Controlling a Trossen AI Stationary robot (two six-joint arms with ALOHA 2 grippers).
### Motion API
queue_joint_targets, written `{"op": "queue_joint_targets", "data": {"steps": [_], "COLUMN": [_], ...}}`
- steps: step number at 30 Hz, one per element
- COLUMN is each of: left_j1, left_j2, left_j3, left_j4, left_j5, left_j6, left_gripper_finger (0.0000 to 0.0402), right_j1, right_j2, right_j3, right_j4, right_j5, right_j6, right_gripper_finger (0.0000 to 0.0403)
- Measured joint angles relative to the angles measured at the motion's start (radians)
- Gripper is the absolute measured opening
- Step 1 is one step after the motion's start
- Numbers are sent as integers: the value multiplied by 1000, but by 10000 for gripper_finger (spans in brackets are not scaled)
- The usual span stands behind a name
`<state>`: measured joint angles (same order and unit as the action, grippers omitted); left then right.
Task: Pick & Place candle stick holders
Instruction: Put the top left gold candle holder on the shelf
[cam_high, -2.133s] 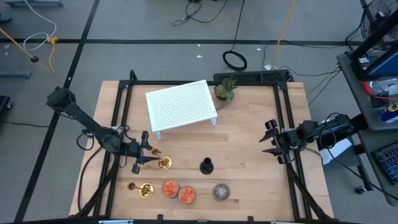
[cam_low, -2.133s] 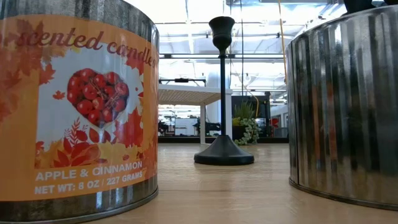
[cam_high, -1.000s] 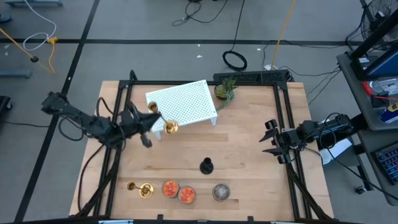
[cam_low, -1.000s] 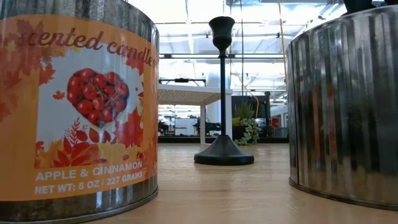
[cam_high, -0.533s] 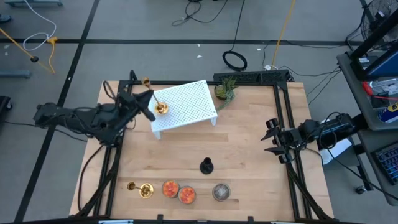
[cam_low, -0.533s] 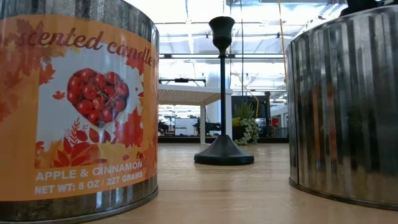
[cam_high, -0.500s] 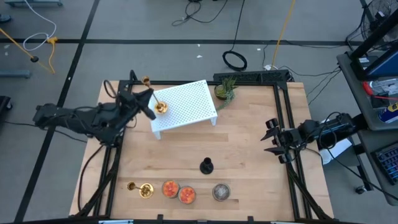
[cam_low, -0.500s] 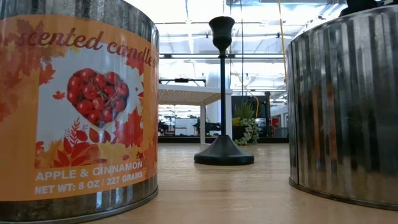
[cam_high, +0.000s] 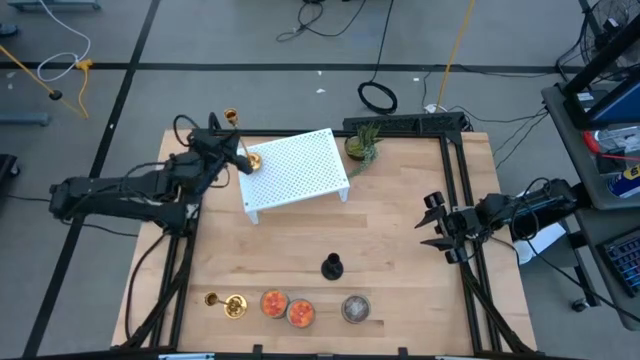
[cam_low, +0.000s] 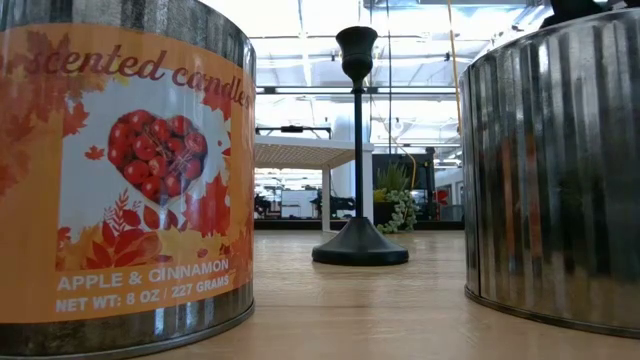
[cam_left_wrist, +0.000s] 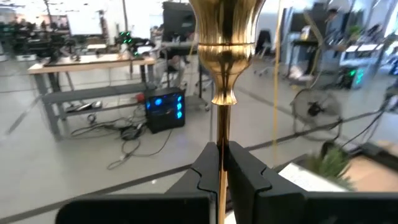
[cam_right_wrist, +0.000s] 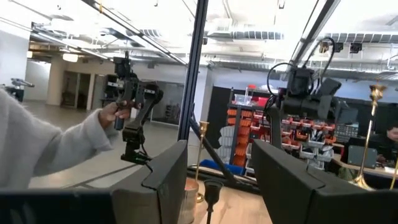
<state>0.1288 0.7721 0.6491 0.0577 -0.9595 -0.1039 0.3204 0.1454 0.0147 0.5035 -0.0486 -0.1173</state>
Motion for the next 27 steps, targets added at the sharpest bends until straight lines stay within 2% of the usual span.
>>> {"op": "queue_joint_targets", "data": {"steps": [9, 17, 27], "left_j1": [61, 67, 53], "left_j2": [63, 90, 86], "left_j3": [0, -2, -1], "left_j4": [16, -7, -12], "left_j5": [17, 17, 16], "left_j6": [-11, -22, 23], "left_gripper_finger": [15, 79, 122], "right_j1": [0, 0, 0], "right_j2": [25, 35, 50], "right_j3": [0, 0, 0], "right_j4": [2, 2, 23], "right_j5": [0, 0, 1], "right_j6": [-1, -3, 52], "right_gripper_finger": [176, 176, 176]}}
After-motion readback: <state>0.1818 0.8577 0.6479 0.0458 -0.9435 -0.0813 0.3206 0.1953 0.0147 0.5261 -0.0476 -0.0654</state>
